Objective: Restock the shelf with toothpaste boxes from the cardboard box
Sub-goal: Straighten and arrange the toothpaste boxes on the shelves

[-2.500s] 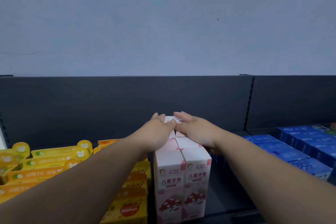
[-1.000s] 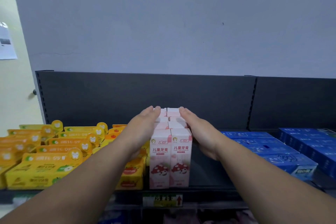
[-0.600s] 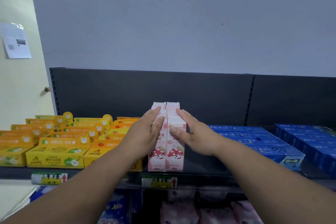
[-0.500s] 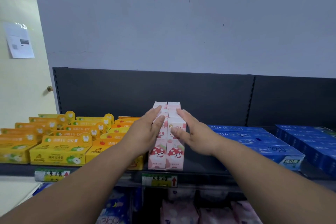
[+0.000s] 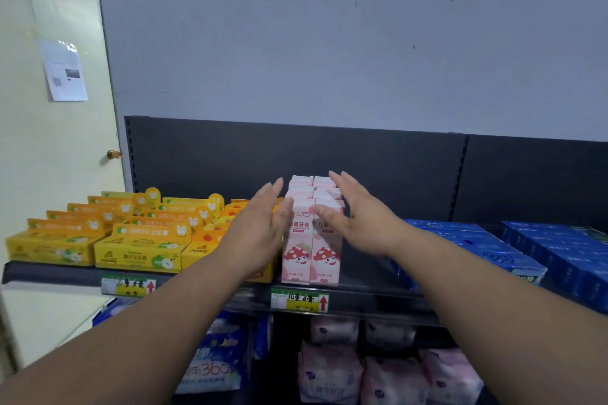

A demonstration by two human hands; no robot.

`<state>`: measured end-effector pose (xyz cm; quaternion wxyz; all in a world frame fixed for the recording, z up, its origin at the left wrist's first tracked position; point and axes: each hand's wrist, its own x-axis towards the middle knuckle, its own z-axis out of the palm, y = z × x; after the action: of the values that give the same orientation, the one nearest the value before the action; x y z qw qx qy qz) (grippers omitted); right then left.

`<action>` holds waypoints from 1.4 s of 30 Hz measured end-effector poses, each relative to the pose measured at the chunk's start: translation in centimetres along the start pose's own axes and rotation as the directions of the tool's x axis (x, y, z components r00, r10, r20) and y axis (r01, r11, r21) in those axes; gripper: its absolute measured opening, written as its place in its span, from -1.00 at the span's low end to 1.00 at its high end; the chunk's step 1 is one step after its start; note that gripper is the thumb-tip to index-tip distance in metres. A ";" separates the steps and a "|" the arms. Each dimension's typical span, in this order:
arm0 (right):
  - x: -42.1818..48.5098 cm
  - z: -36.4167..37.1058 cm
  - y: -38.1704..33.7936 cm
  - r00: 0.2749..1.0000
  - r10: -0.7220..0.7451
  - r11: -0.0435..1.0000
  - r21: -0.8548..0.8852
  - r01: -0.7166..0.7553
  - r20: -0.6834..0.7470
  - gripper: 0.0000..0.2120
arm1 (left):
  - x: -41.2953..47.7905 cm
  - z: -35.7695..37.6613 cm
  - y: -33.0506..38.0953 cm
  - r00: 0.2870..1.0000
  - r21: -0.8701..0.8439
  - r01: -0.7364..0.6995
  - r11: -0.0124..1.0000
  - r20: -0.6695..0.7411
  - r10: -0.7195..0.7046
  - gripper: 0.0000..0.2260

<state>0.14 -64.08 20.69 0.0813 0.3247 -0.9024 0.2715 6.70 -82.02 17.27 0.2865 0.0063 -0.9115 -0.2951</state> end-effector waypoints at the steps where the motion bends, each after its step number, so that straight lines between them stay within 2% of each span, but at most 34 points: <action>1: -0.2 -0.2 -0.4 1.000 -0.005 1.000 -0.006 0.005 -0.011 -0.28 | -0.4 -0.4 -0.3 1.000 -0.001 0.005 1.000 -0.007 -0.005 -0.46; 8: -0.8 -0.1 -4.0 0.998 -0.040 0.998 -0.045 0.038 -0.048 -0.18 | -2.6 -3.9 -4.4 0.998 0.056 0.057 0.997 -0.022 -0.056 -0.50; 14: 0.2 4.6 -9.2 0.991 -0.132 0.989 -0.070 0.130 -0.016 -0.19 | -3.7 -8.2 -8.2 0.996 0.150 0.091 0.985 -0.029 -0.087 -0.50; 19: 1.1 9.0 -11.8 0.988 -0.145 0.983 -0.107 0.150 0.052 -0.22 | -4.5 -10.8 -11.7 0.993 0.230 0.087 0.969 0.052 -0.101 -0.49; 22: 1.7 9.2 -12.5 0.993 -0.116 0.988 -0.104 0.115 -0.002 -0.27 | -4.0 -11.1 -12.1 0.993 0.228 0.051 0.972 0.093 -0.074 -0.48; 27: 3.4 4.6 -11.5 0.982 -0.016 0.996 -0.094 -0.002 -0.190 -0.38 | -0.6 -10.2 -8.7 0.989 0.187 -0.095 0.978 0.128 0.072 -0.50; 32: 4.0 -1.3 -6.5 0.961 0.097 0.981 -0.138 -0.136 -0.259 -0.58 | 3.1 -6.6 -3.1 0.972 0.068 -0.183 0.981 0.165 0.170 -0.53; 37: 4.5 -3.2 0.1 0.976 0.167 0.968 -0.164 -0.189 -0.139 -0.69 | 5.9 -3.1 1.4 0.951 -0.005 -0.148 0.989 0.275 0.144 -0.57; 42: 5.9 -3.0 3.7 0.993 0.113 0.987 -0.111 -0.115 -0.027 -0.74 | 7.0 -1.5 4.7 0.923 0.094 -0.119 0.988 0.377 0.075 -0.65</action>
<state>-6.84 -63.24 23.49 0.0930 0.2648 -0.9324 0.2278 2.34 -80.18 24.44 0.1219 -0.0786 -0.9639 -0.2232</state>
